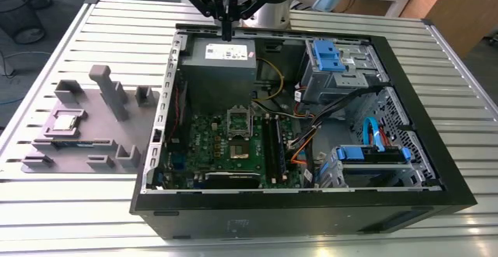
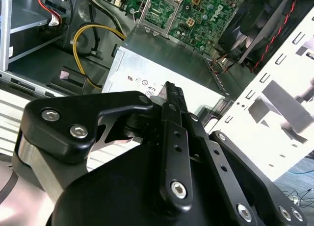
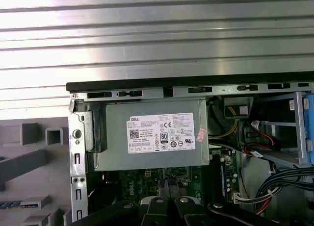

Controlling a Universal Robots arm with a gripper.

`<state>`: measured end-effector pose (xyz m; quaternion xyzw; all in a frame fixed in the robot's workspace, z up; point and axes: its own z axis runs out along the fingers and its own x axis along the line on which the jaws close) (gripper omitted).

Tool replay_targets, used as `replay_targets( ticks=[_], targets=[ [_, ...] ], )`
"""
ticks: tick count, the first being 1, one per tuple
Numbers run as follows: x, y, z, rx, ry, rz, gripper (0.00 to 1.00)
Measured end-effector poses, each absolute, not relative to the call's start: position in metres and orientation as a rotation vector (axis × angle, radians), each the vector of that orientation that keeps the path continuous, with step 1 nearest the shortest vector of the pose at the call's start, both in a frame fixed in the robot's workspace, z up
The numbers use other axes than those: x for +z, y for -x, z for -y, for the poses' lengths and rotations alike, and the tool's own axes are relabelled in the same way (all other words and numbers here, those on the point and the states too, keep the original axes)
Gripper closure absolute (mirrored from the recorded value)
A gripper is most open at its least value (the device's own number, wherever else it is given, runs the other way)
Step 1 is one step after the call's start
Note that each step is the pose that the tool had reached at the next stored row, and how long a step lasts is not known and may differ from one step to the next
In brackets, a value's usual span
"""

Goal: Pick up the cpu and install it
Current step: 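Reach for the cpu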

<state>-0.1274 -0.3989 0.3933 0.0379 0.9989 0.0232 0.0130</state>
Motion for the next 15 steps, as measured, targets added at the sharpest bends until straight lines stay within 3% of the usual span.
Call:
replay_targets(
  ticks=[15],
  targets=[
    [0.3933, 0.1345, 0.3989, 0.072, -0.118, -3.112, 0.89]
  ],
)
